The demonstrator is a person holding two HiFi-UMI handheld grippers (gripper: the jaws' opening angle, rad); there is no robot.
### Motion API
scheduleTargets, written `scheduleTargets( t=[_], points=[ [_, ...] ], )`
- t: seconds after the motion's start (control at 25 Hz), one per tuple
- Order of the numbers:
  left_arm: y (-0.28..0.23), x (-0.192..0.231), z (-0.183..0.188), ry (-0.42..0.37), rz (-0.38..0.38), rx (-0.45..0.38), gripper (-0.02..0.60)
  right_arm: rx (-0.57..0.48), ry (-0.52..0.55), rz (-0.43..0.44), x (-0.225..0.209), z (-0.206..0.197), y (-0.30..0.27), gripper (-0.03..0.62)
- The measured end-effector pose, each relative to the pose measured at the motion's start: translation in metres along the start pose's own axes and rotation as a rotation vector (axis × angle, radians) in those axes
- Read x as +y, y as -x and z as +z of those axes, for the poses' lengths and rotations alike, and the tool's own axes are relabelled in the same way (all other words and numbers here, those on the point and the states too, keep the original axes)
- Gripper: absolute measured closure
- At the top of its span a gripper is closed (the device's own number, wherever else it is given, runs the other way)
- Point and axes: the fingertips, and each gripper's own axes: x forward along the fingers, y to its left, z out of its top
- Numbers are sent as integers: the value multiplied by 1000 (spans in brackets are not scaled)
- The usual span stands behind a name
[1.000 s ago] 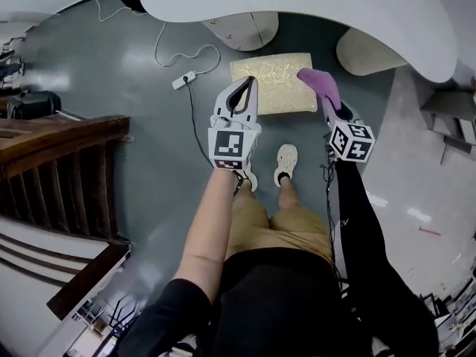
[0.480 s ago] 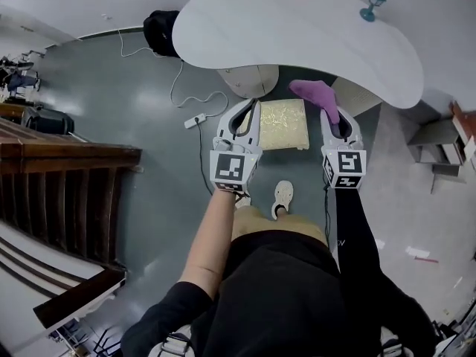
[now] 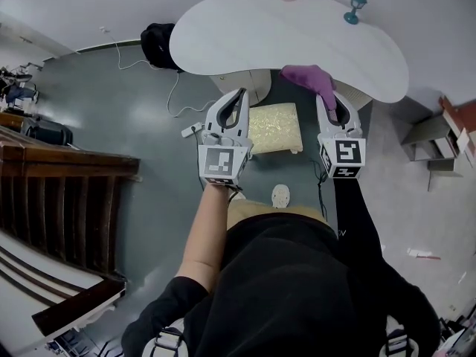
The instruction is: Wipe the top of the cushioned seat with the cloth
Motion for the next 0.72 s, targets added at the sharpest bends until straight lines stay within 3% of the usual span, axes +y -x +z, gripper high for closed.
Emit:
scheduleTargets(
  t=[0.24, 0.72],
  points=[
    [-6, 1, 5, -4, 13, -20, 574, -10, -3, -3, -12, 4, 1, 510],
    [18, 12, 9, -14, 44, -29, 574, -18, -18, 3, 3, 6, 13, 510]
  ],
)
